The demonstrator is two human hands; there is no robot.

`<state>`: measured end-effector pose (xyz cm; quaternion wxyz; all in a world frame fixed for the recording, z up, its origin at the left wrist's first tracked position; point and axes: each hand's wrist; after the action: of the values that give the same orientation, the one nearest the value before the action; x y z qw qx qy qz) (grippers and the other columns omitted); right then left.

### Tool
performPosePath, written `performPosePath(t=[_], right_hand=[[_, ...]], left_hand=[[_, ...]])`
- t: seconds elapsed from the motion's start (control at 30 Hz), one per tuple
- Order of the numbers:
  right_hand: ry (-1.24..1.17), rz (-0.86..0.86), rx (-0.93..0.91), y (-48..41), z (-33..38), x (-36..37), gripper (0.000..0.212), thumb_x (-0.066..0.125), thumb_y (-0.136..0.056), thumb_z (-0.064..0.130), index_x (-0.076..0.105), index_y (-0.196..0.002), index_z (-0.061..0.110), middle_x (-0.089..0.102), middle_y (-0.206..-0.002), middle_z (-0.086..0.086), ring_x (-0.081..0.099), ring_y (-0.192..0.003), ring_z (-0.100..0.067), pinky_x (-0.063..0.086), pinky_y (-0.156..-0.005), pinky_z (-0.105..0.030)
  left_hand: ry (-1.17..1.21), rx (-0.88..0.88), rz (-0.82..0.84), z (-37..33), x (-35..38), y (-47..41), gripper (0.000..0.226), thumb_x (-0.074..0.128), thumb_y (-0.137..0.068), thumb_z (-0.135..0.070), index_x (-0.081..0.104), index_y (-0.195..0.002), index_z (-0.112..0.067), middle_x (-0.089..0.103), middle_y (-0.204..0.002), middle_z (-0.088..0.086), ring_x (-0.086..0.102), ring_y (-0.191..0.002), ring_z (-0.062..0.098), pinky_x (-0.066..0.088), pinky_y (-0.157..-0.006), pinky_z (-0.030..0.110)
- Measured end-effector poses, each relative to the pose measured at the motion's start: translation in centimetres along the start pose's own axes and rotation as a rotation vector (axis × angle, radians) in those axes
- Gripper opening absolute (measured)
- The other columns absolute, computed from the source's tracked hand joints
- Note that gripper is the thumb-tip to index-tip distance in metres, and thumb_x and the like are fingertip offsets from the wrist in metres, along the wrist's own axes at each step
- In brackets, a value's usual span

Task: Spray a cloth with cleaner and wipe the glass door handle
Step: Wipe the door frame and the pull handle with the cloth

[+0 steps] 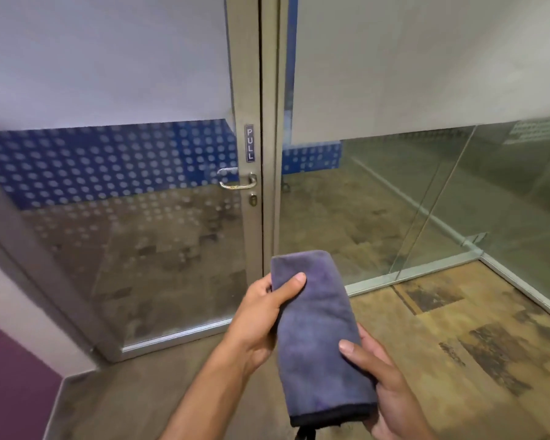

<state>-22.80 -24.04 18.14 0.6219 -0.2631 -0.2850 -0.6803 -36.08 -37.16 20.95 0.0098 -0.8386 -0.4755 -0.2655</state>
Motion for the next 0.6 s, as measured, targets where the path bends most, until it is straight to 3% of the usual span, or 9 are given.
performPosePath(t=[0.1, 0.33, 0.5, 0.6], right_hand=[[-0.033, 0.063, 0.039, -3.0, -0.6, 1.2, 0.062, 0.073, -0.086, 0.008, 0.052, -0.144, 0.000, 0.050, -0.149, -0.033, 0.047, -0.141, -0.047, 0.027, -0.123, -0.055], [0.032, 0.053, 0.077, -10.4, 0.1, 3.0, 0.065, 0.076, -0.081, 0.009, 0.057, -0.143, 0.010, 0.058, -0.144, -0.027, 0.056, -0.134, -0.044, 0.047, -0.112, -0.051], [0.024, 0.081, 0.108, -17.0, 1.0, 3.4, 0.060, 0.074, -0.088, 0.018, 0.055, -0.145, 0.014, 0.058, -0.146, -0.025, 0.055, -0.136, -0.043, 0.043, -0.114, -0.052], [0.037, 0.046, 0.118, -21.7, 1.9, 3.3, 0.054, 0.077, -0.086, 0.021, 0.063, -0.138, 0.017, 0.062, -0.142, -0.022, 0.061, -0.131, -0.040, 0.054, -0.103, -0.047]], left_hand=[[0.008, 0.014, -0.035, -1.4, -1.7, -0.9, 0.025, 0.080, -0.084, -0.025, 0.080, -0.100, -0.005, 0.080, -0.106, 0.019, 0.079, -0.094, 0.028, 0.064, -0.074, 0.033], [0.025, 0.089, -0.167, -4.8, -4.4, -4.8, 0.048, 0.088, -0.083, -0.020, 0.069, -0.121, 0.002, 0.078, -0.116, 0.023, 0.075, -0.112, 0.037, 0.061, -0.097, 0.047], [-0.025, 0.151, -0.224, -7.6, -6.0, -9.6, 0.048, 0.090, -0.081, -0.022, 0.069, -0.121, -0.004, 0.079, -0.114, 0.017, 0.078, -0.108, 0.031, 0.061, -0.089, 0.042], [-0.119, 0.199, -0.269, -9.5, -6.7, -13.3, 0.035, 0.084, -0.089, -0.022, 0.069, -0.119, -0.010, 0.081, -0.111, 0.011, 0.078, -0.106, 0.027, 0.062, -0.090, 0.042]])
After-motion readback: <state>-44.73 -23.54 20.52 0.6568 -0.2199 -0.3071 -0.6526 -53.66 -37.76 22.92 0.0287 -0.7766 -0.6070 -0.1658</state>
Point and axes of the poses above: each hand's wrist, its own y-axis away from the middle knuckle, its own x-axis out of the palm, z = x × y
